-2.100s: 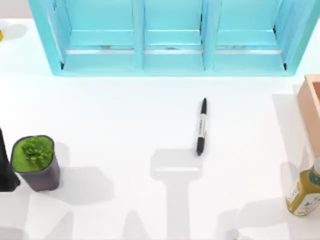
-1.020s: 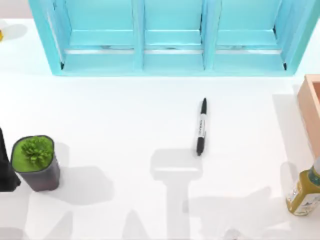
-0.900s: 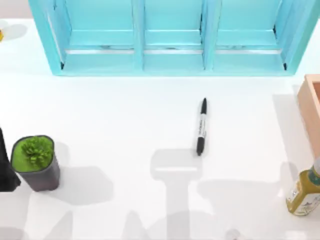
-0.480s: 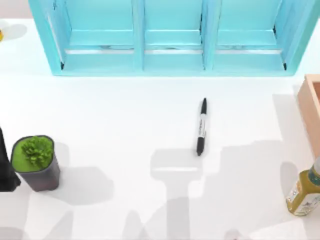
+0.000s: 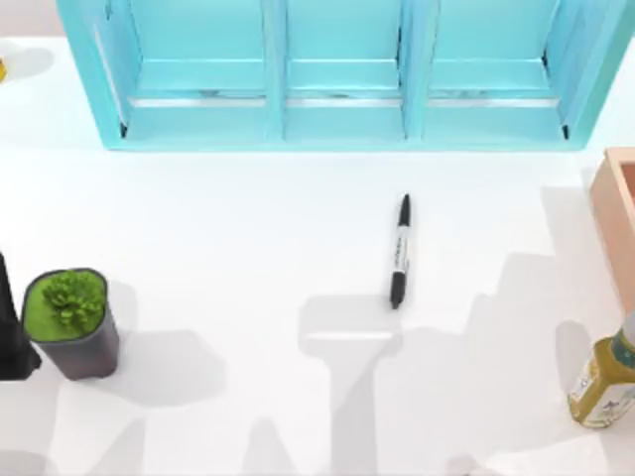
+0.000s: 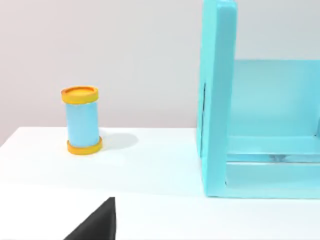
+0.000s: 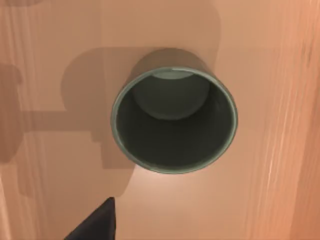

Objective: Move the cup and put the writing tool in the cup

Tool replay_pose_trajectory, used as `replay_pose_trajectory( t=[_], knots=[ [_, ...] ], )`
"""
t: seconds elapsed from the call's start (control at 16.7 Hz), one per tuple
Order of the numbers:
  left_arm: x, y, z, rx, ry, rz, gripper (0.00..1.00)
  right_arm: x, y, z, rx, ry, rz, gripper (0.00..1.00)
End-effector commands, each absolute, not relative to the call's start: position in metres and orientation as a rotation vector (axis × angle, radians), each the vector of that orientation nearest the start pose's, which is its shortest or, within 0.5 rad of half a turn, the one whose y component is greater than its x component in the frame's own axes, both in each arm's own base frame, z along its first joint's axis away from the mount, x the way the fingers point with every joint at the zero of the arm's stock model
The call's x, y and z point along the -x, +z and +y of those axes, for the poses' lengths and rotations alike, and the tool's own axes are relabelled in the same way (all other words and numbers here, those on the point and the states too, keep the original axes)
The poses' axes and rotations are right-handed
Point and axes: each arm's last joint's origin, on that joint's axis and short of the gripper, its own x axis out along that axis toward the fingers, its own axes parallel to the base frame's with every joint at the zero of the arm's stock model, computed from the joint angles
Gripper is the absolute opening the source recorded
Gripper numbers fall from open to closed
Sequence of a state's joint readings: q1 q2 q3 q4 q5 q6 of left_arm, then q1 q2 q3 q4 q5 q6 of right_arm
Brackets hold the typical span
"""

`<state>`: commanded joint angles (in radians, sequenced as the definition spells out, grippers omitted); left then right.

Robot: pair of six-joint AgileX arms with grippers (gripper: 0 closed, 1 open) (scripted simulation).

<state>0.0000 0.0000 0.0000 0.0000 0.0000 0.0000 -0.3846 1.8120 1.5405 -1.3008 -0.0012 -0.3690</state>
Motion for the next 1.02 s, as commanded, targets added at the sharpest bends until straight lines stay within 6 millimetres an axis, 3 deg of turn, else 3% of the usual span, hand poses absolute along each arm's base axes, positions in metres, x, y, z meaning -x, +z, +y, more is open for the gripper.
replay_pose_trajectory(
  t=[0.3,0.78,1.02],
  knots=[
    [-0.106,0.160,-0.001,0.000,0.000,0.000,1.00,-0.318,0.244,-0.123,-0.010,-0.006,1.573,1.00],
    [-0.106,0.160,-0.001,0.000,0.000,0.000,1.00,-0.319,0.159,-0.125,-0.009,-0.009,1.565,1.00],
    [-0.106,0.160,-0.001,0.000,0.000,0.000,1.00,-0.317,0.149,-0.124,-0.011,-0.008,1.572,1.00]
  ],
)
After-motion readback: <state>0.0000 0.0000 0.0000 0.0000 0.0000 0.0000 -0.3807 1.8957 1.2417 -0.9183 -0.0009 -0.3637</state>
